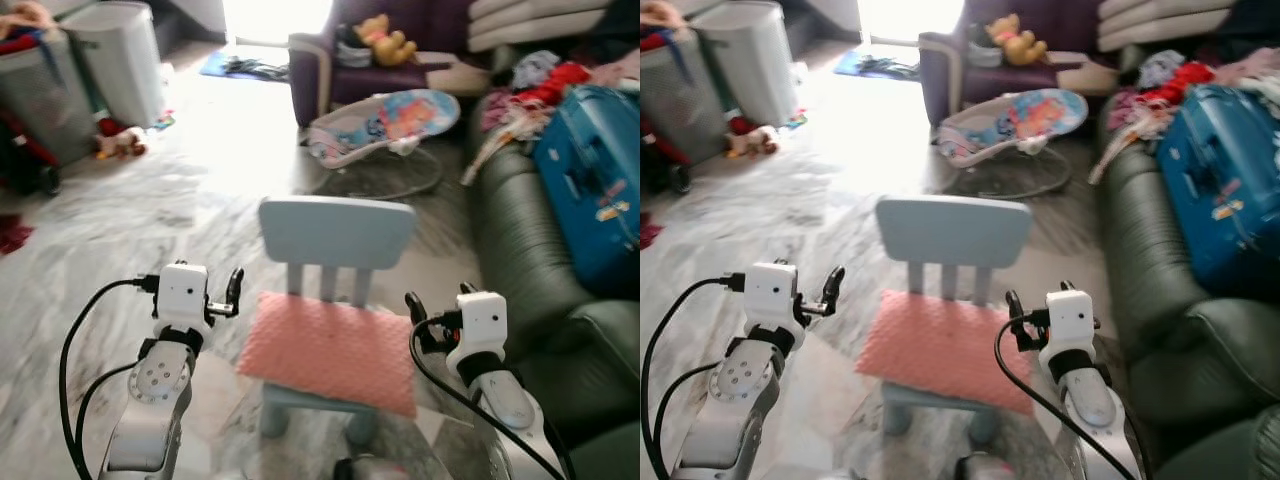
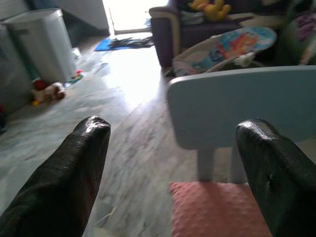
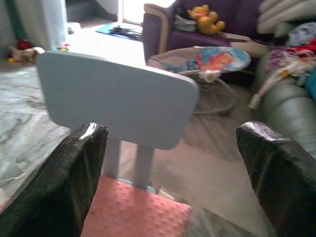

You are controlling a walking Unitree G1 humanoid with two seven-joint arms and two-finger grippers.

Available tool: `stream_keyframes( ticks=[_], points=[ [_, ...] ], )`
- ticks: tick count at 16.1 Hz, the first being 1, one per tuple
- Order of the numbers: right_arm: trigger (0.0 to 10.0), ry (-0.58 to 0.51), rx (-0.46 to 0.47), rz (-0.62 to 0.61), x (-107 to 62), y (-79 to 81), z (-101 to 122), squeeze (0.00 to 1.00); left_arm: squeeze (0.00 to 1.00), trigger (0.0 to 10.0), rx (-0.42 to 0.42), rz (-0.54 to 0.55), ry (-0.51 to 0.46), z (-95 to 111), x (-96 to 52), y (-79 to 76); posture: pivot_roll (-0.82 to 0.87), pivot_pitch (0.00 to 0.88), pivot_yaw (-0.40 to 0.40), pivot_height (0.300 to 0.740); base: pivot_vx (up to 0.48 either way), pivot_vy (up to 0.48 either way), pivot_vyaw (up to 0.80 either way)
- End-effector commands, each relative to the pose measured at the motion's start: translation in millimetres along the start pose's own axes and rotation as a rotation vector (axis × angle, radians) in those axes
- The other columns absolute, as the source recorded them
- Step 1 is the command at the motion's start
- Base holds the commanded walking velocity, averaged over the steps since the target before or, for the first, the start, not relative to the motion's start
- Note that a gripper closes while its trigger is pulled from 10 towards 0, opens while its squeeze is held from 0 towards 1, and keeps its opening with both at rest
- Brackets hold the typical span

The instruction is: Move the pillow to the sofa

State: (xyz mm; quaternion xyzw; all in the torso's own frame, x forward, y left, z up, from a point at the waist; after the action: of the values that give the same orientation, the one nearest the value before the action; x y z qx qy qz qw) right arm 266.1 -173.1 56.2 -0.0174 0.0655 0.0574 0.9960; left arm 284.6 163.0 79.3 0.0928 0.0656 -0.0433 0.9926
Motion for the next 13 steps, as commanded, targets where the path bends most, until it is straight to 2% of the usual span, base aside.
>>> stream_keyframes(
  ticks=[1, 3, 5, 7, 9, 13],
  points=[
    [10.0, 0.000, 0.000, -0.001, -0.4, -1.3, 1, 0.00, 0.00, 10.0, 0.015, 0.007, -0.017, 6, 2.2, -0.1, 0.03, 0.027, -0.018, 0.740, 0.000, 0.000, -0.80],
    [10.0, -0.006, -0.013, -0.003, 2.2, -0.9, 5, 0.00, 0.00, 10.0, 0.035, 0.029, -0.011, 7, 4.8, 1.8, 0.04, 0.040, -0.031, 0.740, 0.000, 0.000, -0.80],
    [10.0, -0.025, -0.028, -0.004, 10.3, 2.2, 14, 0.00, 0.00, 10.0, 0.074, 0.104, -0.031, 13, 8.6, 12.4, 0.04, 0.048, -0.033, 0.740, 0.000, 0.000, -0.80],
    [10.0, -0.027, -0.031, 0.002, 12.4, 5.5, 14, 0.00, 0.00, 10.0, 0.072, 0.096, -0.036, 14, 8.5, 13.9, 0.04, 0.050, -0.032, 0.740, 0.000, 0.000, -0.80],
    [10.0, -0.021, -0.031, 0.009, 12.5, 7.8, 12, 0.00, 0.00, 10.0, 0.070, 0.088, -0.025, 11, 5.9, 14.1, 0.05, 0.045, -0.031, 0.740, 0.000, 0.000, -0.80],
    [10.0, -0.012, -0.030, 0.001, 11.1, 4.0, 9, 0.00, 0.00, 10.0, 0.037, 0.071, -0.004, 4, 1.2, 4.5, 0.04, 0.020, -0.034, 0.740, 0.000, 0.000, -0.80]
  ],
)
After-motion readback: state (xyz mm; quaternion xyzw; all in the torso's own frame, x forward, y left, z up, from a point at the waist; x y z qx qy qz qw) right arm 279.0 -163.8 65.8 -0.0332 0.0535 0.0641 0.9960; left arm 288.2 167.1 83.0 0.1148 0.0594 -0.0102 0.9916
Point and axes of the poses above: a point about 5 cm out from each wrist's last joint towards the gripper, its own x axis pointing out of the wrist towards the gripper, its own z axis along the axis of the wrist's last joint, y = z × x, the point moved 4 cm from there along x, pointing out of the wrist towards the gripper, and after that the axes turned 4 degrees about x, right-handed, at the moved point
